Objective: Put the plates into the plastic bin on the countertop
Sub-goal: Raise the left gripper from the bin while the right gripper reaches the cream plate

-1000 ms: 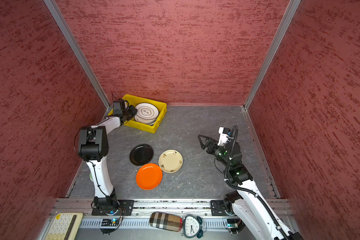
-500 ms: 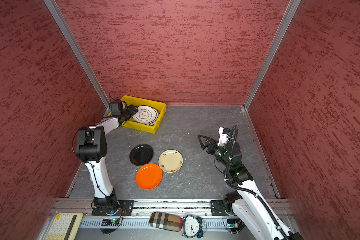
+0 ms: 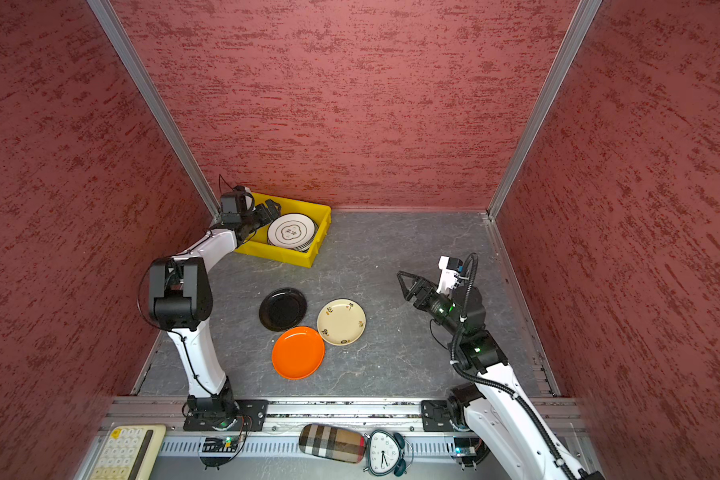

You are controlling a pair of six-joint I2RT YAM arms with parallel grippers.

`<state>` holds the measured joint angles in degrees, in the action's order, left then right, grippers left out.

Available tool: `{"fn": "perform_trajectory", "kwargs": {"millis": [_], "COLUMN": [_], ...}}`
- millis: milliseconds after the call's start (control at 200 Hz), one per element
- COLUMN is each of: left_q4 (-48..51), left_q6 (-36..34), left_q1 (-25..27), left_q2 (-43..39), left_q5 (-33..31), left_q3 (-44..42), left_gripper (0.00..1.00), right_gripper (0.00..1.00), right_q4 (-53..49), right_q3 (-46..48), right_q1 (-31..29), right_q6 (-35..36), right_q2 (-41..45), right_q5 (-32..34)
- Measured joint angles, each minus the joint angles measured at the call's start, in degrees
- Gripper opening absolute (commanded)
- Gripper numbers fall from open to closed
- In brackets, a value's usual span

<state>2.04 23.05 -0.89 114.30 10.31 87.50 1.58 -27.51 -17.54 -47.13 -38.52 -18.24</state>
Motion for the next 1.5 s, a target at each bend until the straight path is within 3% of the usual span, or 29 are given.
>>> {"fn": "perform_trajectory", "kwargs": {"millis": [351, 551, 857, 957, 1092, 1187, 1358, 1498], "left_q4": [-2.9, -2.5, 7.5, 10.8, 11.5, 11.4, 10.0, 7.3], "left_q6": [-4.2, -2.1, 3.1, 5.6, 9.9, 12.2, 13.9, 14.7], "left_q1": [12.9, 14.7, 15.1, 15.0, 15.0, 14.8, 14.6, 13.9], "left_q2": [-23.5, -40.3, -64.8, -69.7, -74.2, -74.0, -71.8, -69.7], "left_q5": [-13.2, -16.4, -12.3, -10.2, -7.2, -4.5, -0.2, 3.4], "left_q3": [-16.3, -30.4, -45.7, -49.7, -56.6, -59.4, -60.1, -60.1], "left_gripper": [1.00, 0.99, 1.00, 1.00, 1.00, 1.00, 1.00, 0.99], "right_gripper": [0.84, 0.81, 0.77, 0.69, 0.60, 0.60, 0.58, 0.49], "right_q4": [-1.1, 0.2, 6.0, 8.7, 12.0, 12.9, 15.3, 17.7], "right_q3": [0.2, 1.0, 3.1, 4.0, 6.7, 6.8, 6.2, 5.2], "right_q1": [0.0, 0.0, -3.3, -5.0, -7.6, -10.3, -13.7, -14.8], "right_q6": [0.0, 0.0, -1.8, -2.8, -4.6, -5.5, -6.1, -6.4], "right_q2": [-5.5, -12.8, -24.2, -27.2, -31.1, -34.0, -37.8, -42.7], "right_q5": [-1.7, -5.5, -8.6, -8.6, -8.5, -8.2, -6.9, -6.8]}}
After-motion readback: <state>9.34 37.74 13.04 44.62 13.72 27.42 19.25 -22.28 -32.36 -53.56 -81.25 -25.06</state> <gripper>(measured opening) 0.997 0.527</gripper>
